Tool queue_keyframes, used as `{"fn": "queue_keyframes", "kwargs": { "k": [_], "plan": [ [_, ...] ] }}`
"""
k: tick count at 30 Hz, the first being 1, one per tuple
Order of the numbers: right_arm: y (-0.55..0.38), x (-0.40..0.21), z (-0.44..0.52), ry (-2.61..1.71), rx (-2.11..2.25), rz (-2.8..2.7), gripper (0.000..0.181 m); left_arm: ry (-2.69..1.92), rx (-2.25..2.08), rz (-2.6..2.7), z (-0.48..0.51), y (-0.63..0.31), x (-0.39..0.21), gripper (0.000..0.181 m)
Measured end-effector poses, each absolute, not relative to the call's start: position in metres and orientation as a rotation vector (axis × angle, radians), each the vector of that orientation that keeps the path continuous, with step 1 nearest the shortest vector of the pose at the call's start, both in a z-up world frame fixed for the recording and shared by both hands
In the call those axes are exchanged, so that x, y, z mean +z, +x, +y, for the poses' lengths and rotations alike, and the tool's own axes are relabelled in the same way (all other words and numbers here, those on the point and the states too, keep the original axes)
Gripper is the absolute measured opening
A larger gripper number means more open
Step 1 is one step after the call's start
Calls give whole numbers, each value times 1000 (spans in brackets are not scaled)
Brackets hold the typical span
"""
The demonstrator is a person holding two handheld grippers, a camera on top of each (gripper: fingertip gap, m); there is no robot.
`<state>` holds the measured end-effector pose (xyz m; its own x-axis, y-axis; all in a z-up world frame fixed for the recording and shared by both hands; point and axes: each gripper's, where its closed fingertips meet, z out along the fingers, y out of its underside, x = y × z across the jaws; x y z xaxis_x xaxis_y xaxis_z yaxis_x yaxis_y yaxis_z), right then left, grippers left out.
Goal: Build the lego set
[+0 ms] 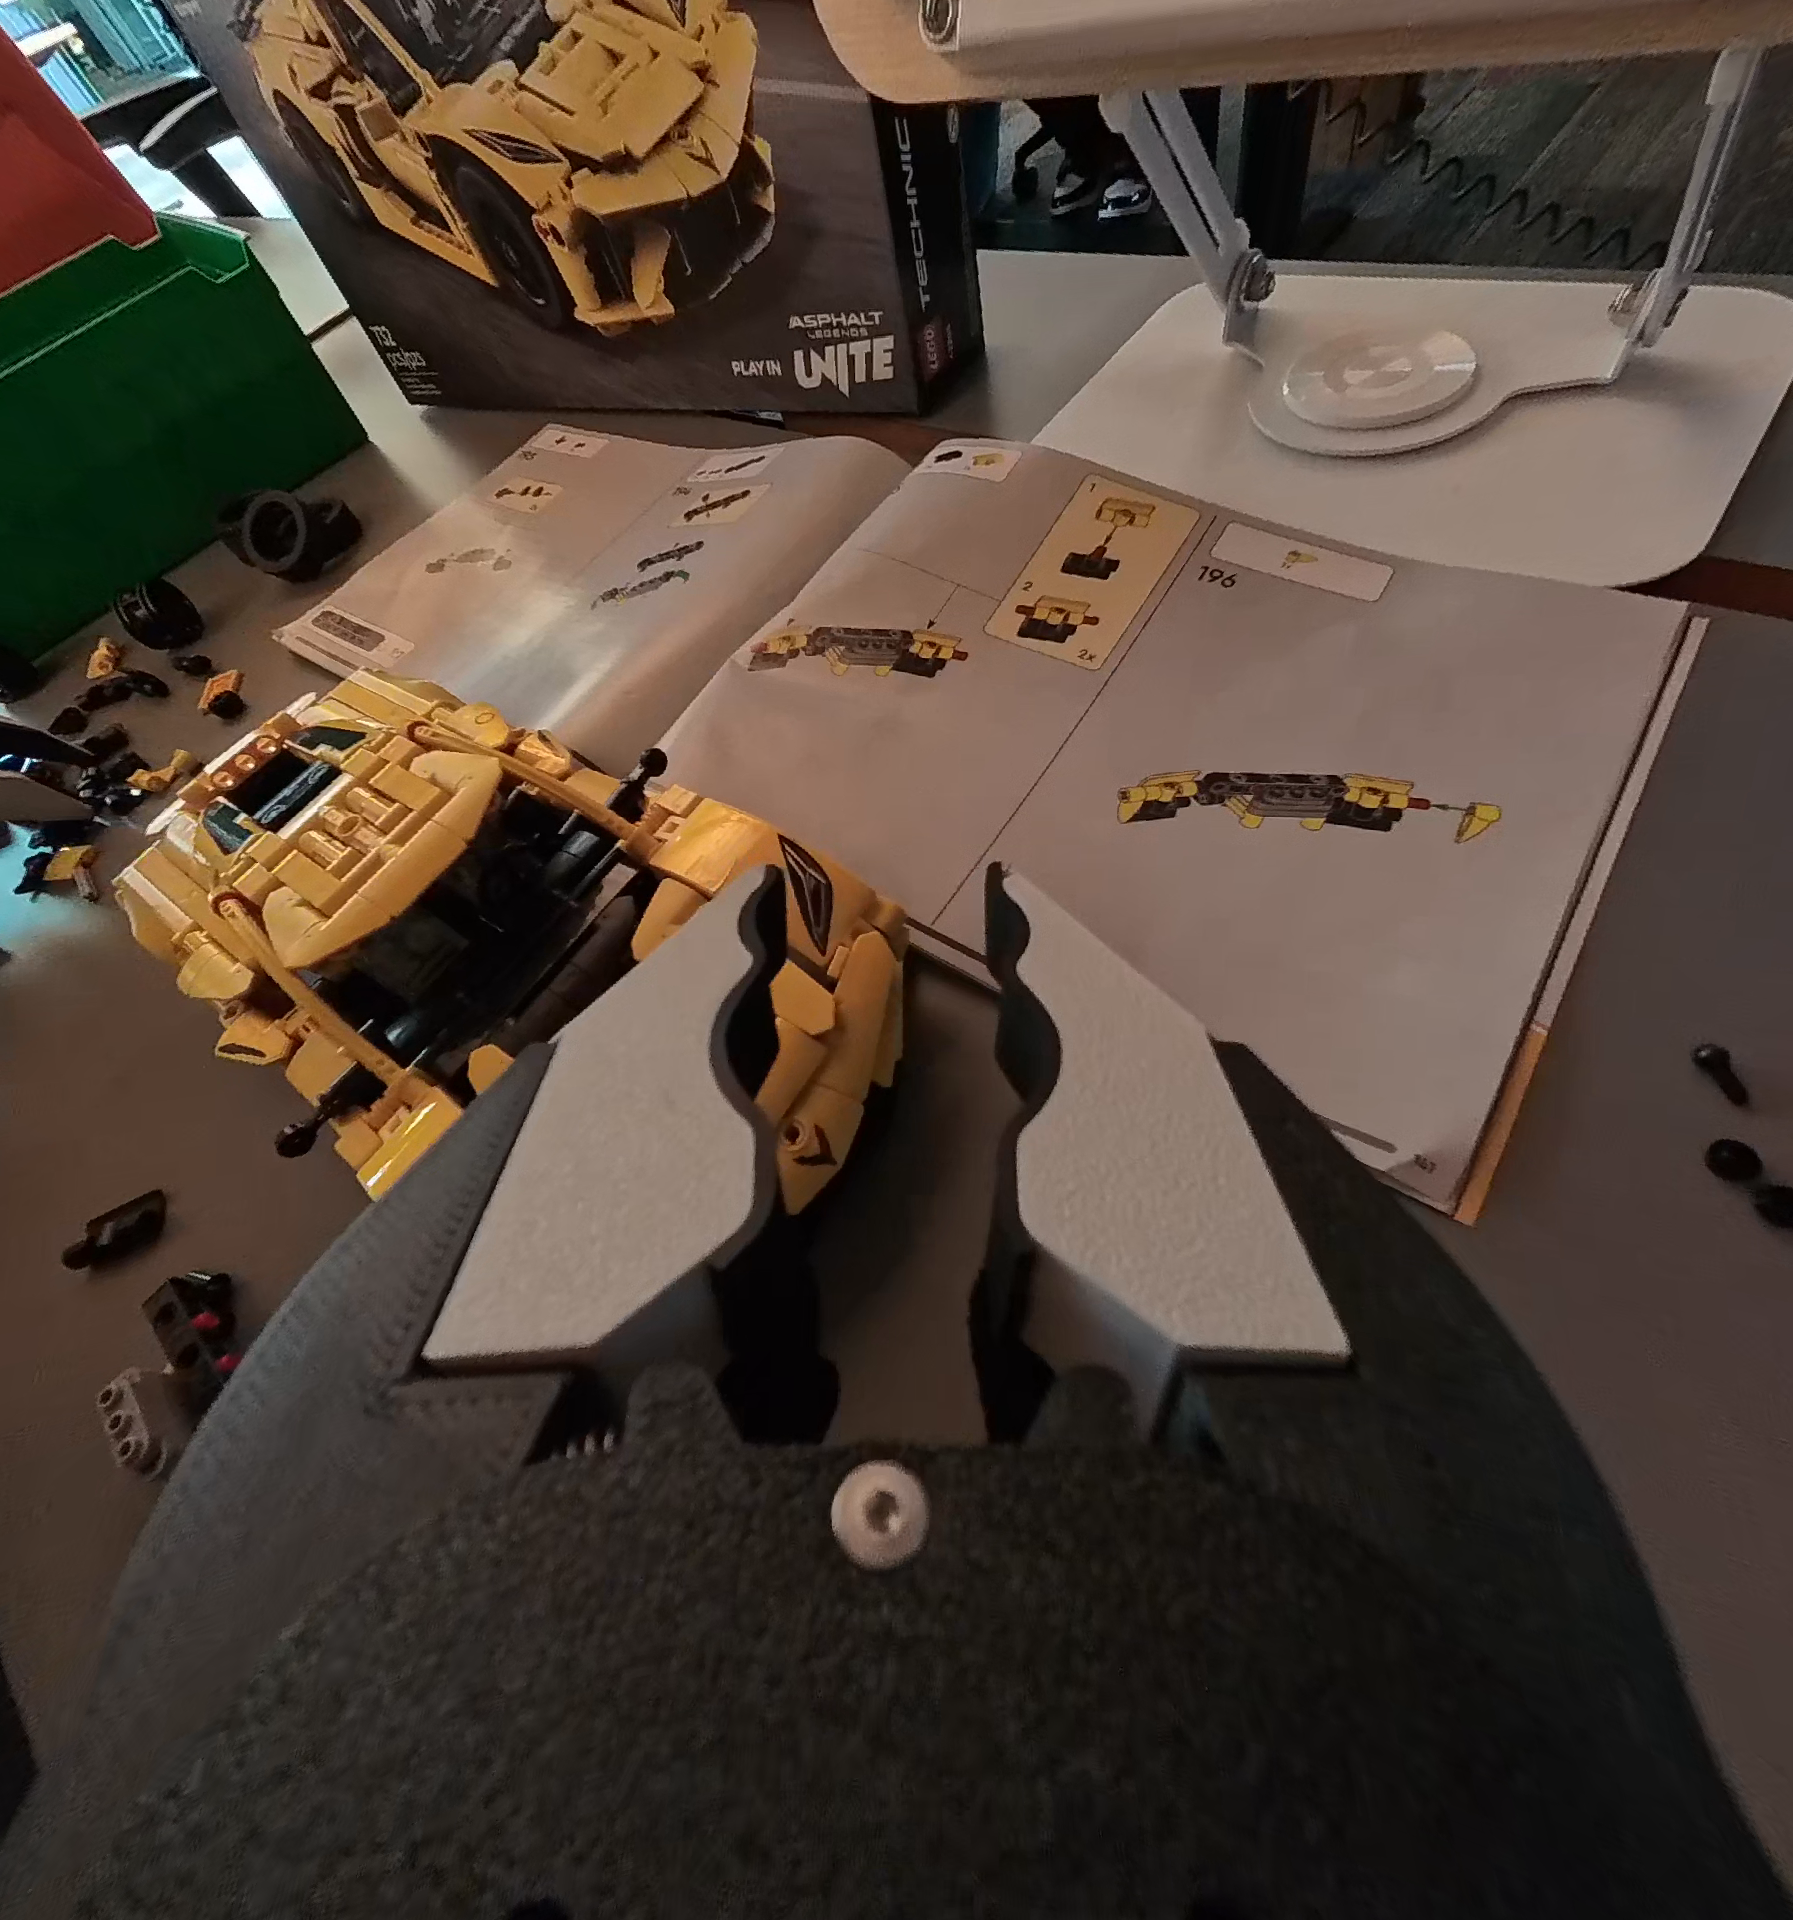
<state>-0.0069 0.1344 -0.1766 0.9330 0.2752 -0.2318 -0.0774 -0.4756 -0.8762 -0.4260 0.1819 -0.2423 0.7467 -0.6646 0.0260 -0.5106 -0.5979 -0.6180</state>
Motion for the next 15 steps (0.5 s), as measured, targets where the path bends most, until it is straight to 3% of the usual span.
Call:
{"fn": "queue_keyframes", "kwargs": {
  "k": [5, 15],
  "plan": [
    [-6, -176, 134, -2026, 414, -142, 36, -2363, -372, 945, 177, -420, -245, 25],
    [-6, -174, 134, -2020, 416, -144, 35, -2291, -261, 967, 177, -423, -221, 24]
  ]
}}
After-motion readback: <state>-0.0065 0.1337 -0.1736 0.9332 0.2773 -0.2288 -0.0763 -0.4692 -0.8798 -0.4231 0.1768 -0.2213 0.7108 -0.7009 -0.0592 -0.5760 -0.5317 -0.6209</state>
